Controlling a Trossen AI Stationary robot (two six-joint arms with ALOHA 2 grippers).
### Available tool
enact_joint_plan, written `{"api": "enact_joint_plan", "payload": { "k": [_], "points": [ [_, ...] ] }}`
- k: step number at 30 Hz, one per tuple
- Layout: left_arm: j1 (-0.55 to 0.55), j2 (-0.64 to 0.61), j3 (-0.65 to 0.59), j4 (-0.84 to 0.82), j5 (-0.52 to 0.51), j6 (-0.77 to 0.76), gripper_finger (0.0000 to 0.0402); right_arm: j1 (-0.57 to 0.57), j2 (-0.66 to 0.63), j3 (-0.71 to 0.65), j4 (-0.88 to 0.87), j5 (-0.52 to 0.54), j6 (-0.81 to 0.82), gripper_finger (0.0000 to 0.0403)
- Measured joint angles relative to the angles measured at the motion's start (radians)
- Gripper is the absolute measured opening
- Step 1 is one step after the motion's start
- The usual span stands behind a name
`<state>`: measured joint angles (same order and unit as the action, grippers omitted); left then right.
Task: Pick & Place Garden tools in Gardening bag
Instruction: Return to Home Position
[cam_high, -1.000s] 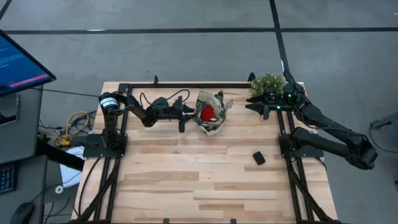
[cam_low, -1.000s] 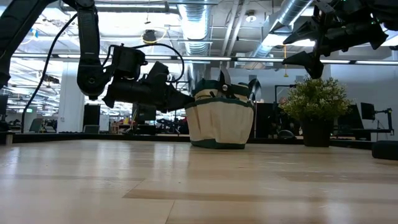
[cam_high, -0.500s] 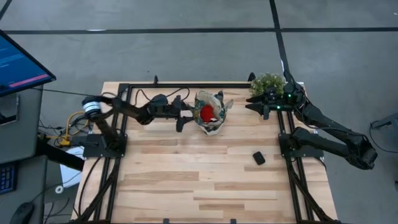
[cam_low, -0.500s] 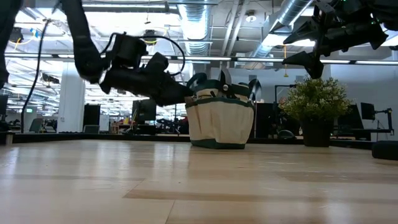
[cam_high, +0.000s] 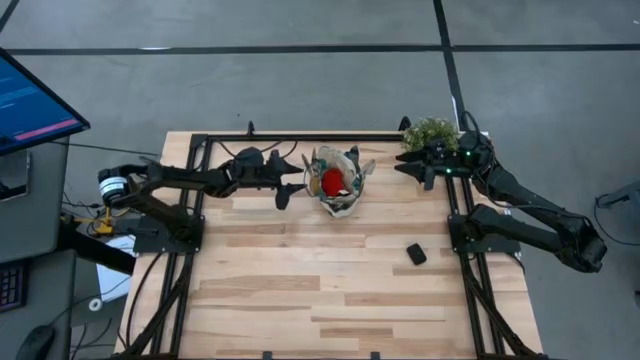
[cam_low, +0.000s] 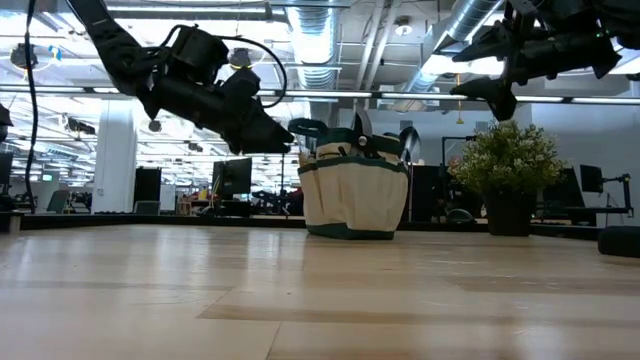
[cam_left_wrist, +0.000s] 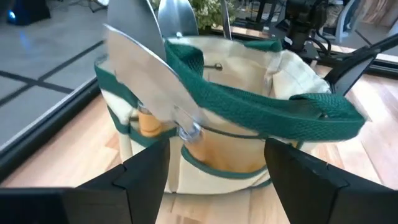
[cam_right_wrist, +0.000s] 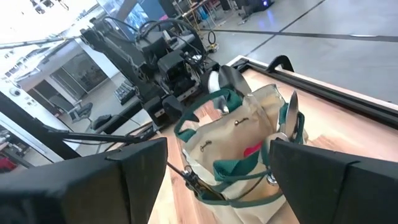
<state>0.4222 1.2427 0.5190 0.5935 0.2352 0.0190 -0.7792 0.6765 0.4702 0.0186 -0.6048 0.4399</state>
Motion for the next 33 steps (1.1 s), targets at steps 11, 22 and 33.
{"api": "enact_joint_plan", "payload": {
  "k": [11, 22, 33],
  "points": [
    [-0.040, 0.060, 0.000, -0.019, -0.007, -0.004, 0.0268, 0.008, 0.000, 0.000, 0.023, 0.000, 0.030, 0.0265],
    [-0.043, 0.053, 0.000, -0.098, -0.042, -0.018, 0.0292, 0.008, 0.000, 0.000, 0.023, 0.000, 0.037, 0.0265],
    [-0.051, 0.014, 0.000, -0.173, -0.041, -0.079, 0.0294, 0.008, 0.000, 0.000, 0.023, 0.003, 0.059, 0.0265]
  ]
}}
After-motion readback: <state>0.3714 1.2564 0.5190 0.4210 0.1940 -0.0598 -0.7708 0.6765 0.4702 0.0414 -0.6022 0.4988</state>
